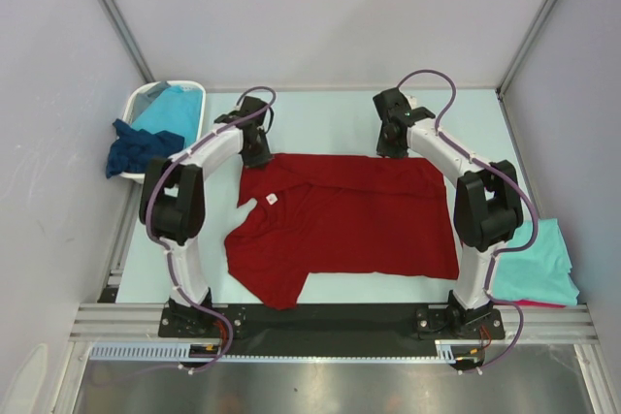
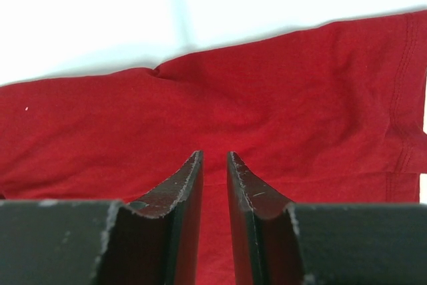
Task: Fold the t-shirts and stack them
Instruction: Fold the flattened tshirt in 1/3 of the way
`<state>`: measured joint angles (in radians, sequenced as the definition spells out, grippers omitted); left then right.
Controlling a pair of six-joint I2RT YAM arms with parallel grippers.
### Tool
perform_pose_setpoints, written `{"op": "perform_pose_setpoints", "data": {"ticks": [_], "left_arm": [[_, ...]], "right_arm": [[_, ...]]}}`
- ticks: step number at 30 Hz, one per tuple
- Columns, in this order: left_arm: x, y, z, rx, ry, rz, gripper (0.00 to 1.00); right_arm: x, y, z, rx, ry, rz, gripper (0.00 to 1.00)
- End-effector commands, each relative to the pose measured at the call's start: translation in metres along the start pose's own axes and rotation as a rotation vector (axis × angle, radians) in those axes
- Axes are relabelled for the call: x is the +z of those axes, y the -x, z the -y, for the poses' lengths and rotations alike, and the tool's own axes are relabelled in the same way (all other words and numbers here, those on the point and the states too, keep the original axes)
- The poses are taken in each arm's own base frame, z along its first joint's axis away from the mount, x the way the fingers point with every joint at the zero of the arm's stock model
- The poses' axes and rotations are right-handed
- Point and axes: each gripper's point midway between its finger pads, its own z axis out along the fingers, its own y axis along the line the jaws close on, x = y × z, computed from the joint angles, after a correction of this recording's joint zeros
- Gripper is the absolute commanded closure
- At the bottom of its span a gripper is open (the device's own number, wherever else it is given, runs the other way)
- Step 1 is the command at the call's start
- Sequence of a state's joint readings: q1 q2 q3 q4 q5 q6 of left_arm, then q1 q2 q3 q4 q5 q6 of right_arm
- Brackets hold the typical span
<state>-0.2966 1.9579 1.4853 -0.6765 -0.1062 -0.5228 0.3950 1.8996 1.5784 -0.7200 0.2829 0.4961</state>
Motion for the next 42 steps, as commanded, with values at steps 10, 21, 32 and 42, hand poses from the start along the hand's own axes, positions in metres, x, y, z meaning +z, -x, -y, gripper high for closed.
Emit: {"op": "perform_pose_setpoints", "data": {"ticks": [10, 21, 32, 42], "left_arm": [[-0.035, 0.003, 0.001, 0.047, 0.024, 0.081, 0.69], [-0.029, 0.004, 0.006, 0.045, 0.016, 0.070, 0.56], [-0.036, 0.003, -0.010, 0.016, 0.023, 0.082, 0.56], [-0.027, 0.000, 0.006, 0.020, -0.047, 0.040, 0.55]], "right_arm": [[0.003, -0.008, -0.030, -0.019, 0.085, -0.023, 0.75], [-0.020, -0.071, -0.137, -0.251, 0.248, -0.066, 0.74], [-0.027, -0.094, -0.187, -0.340, 0.321, -0.082, 0.74], [-0.035, -0.066, -0.161, -0.313, 0.277, -0.035, 0.74]]}}
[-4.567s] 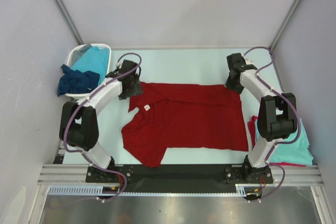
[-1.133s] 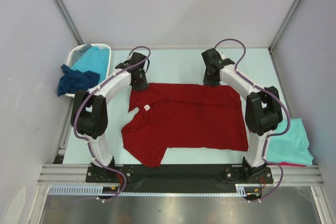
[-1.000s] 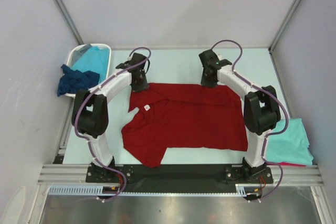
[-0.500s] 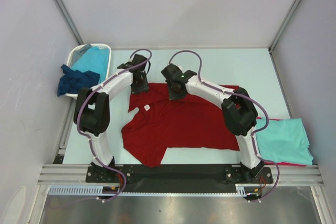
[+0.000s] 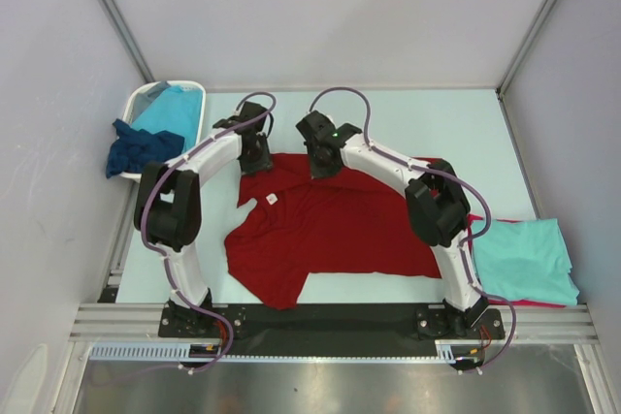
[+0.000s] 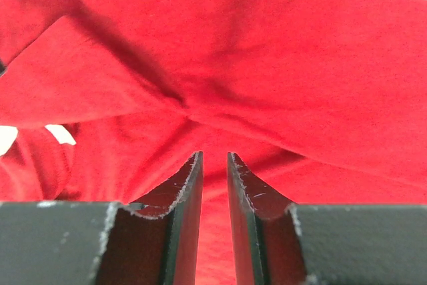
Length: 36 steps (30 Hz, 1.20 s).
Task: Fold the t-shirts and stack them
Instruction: Fold the flattened tshirt in 1/3 of the way
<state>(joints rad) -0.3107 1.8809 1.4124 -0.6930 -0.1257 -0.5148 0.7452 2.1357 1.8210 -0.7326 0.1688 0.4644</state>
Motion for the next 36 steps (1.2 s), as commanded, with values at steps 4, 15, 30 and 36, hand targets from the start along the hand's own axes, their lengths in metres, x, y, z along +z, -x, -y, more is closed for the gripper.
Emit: {"op": "perform_pose_setpoints", "data": {"ticks": [4, 15, 30, 36], "left_arm": [[-0.001, 0.011, 0.025, 0.014, -0.095, 0.001, 0.55], [0.021, -0.005, 0.037, 0.059, -0.090, -0.058, 0.54], [0.012, 0.002, 0.033, 0.049, -0.066, -0.022, 0.94], [-0.006, 0.006, 0.028, 0.036, -0.060, 0.018, 1.00]], "right_arm": [[-0.027, 0.022, 0.028, 0.028, -0.034, 0.059, 0.73], [-0.027, 0.014, 0.047, 0.041, -0.057, 0.047, 0.74], [-0.025, 0.015, 0.058, 0.057, -0.066, 0.044, 0.74], [-0.022, 0.014, 0.057, 0.058, -0.058, 0.038, 0.74]]}}
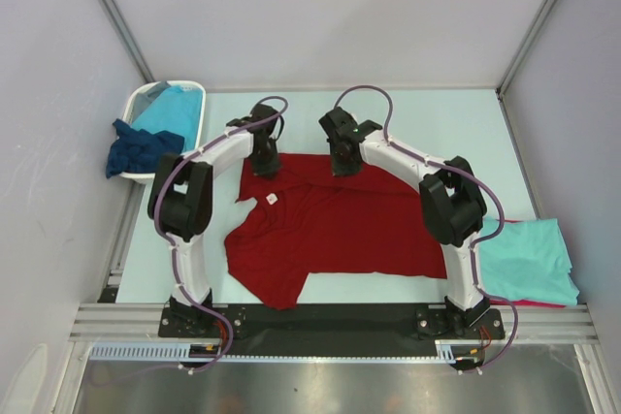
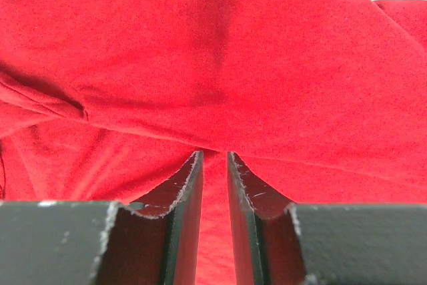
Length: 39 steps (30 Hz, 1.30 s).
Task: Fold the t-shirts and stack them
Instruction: Fold the flattened tshirt in 1/3 of the way
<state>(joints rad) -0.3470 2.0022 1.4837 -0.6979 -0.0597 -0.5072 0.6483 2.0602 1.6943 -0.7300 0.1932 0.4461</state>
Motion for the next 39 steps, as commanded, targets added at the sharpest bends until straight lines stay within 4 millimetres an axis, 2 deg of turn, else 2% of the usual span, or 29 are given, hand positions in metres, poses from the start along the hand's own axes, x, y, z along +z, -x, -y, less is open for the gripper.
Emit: {"op": "perform_pose_setpoints", "data": {"ticks": [1, 3, 8, 15, 21, 22, 24, 25, 28, 39], "left_arm": [[-0.037, 0.017, 0.001, -0.009, -0.014, 0.106, 1.00], [-0.046, 0.018, 0.000, -0.013, -0.014, 0.126, 1.00], [-0.055, 0.008, -0.003, -0.009, -0.011, 0.127, 1.00], [-0.053, -0.014, -0.002, 0.017, -0.009, 0.095, 1.00], [-0.041, -0.030, -0.005, 0.029, 0.001, 0.054, 1.00], [-0.039, -0.030, -0.005, 0.029, 0.002, 0.051, 1.00], [-0.037, -0.032, -0.004, 0.033, 0.002, 0.043, 1.00], [-0.036, -0.033, -0.004, 0.036, 0.003, 0.041, 1.00], [-0.036, -0.034, -0.005, 0.039, 0.009, 0.040, 1.00], [-0.037, -0.038, -0.008, 0.044, 0.012, 0.036, 1.00]], "right_arm": [[-0.020, 0.016, -0.005, 0.001, 0.038, 0.059, 0.74], [-0.019, 0.017, -0.005, 0.001, 0.042, 0.060, 0.74], [-0.018, 0.019, -0.011, 0.005, 0.056, 0.057, 0.74], [-0.012, 0.021, -0.015, 0.004, 0.060, 0.053, 0.74], [0.005, 0.023, -0.013, 0.010, 0.060, 0.037, 0.75], [0.016, 0.020, -0.009, 0.015, 0.054, 0.012, 0.76], [0.025, 0.019, -0.008, 0.032, 0.071, -0.013, 0.81], [0.034, 0.016, -0.006, 0.035, 0.068, -0.031, 0.87], [0.044, 0.019, -0.002, 0.062, 0.092, -0.060, 0.99], [0.065, 0.003, 0.006, 0.073, 0.076, -0.130, 1.00]]}}
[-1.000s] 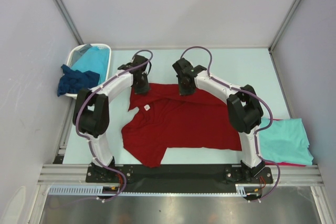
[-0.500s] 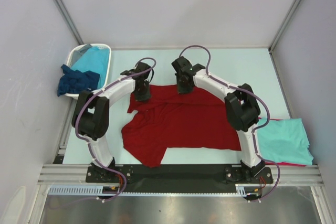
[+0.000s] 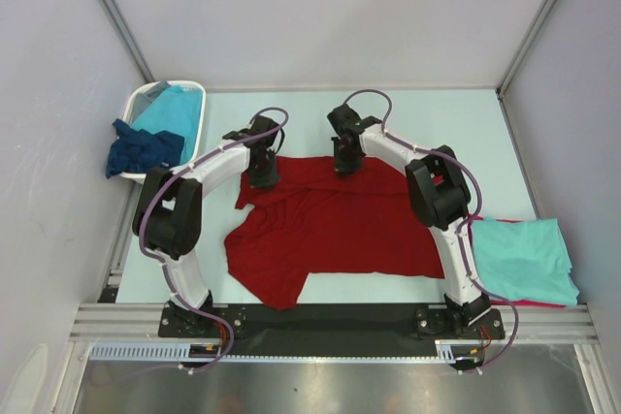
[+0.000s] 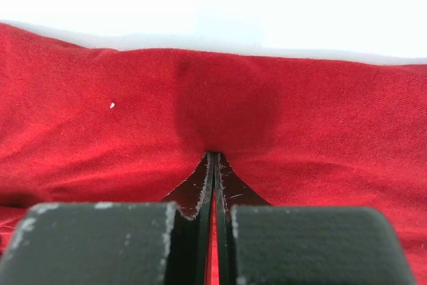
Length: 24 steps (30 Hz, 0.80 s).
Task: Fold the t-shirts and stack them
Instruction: Fold the flattened tshirt in 1/3 of the way
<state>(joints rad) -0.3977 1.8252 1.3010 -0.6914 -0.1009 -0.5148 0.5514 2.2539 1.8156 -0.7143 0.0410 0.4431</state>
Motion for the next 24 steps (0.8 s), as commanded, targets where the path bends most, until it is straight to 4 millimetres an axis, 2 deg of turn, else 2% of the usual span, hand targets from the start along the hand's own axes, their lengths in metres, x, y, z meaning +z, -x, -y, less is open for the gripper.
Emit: {"op": "perform_pose_setpoints", "data": {"ticks": [1, 6, 13, 14, 16, 17, 19, 20, 21, 24], "left_arm": [[-0.009, 0.000, 0.000, 0.004, -0.005, 0.023, 0.99], [-0.009, 0.002, -0.002, 0.007, 0.007, 0.032, 0.98], [-0.007, 0.022, 0.006, 0.017, 0.018, 0.048, 0.99], [-0.008, 0.031, 0.009, 0.014, 0.014, 0.063, 0.99], [-0.001, 0.032, 0.011, 0.017, 0.025, 0.047, 0.99], [-0.001, 0.039, 0.014, 0.014, 0.021, 0.057, 1.00], [0.008, 0.040, 0.015, 0.016, 0.030, 0.041, 1.00], [0.007, 0.046, 0.019, 0.013, 0.024, 0.049, 1.00], [0.013, 0.045, 0.019, 0.014, 0.030, 0.036, 1.00], [0.015, 0.055, 0.025, 0.006, 0.023, 0.049, 1.00]], "right_arm": [[0.006, -0.001, -0.003, -0.003, 0.010, -0.024, 1.00], [0.007, 0.000, -0.001, 0.003, 0.008, -0.025, 1.00], [0.000, 0.008, 0.003, 0.005, -0.006, 0.002, 1.00], [-0.006, 0.011, 0.002, 0.005, -0.006, 0.017, 1.00], [-0.013, 0.014, 0.004, 0.007, -0.017, 0.033, 0.92], [-0.023, 0.019, 0.002, 0.006, -0.010, 0.055, 0.90], [-0.029, 0.022, 0.002, 0.000, -0.014, 0.077, 0.85], [-0.039, 0.026, 0.000, -0.002, -0.005, 0.096, 0.85], [-0.043, 0.027, 0.000, -0.003, -0.004, 0.103, 0.84], [-0.058, 0.030, -0.002, -0.002, 0.008, 0.126, 0.84]]}}
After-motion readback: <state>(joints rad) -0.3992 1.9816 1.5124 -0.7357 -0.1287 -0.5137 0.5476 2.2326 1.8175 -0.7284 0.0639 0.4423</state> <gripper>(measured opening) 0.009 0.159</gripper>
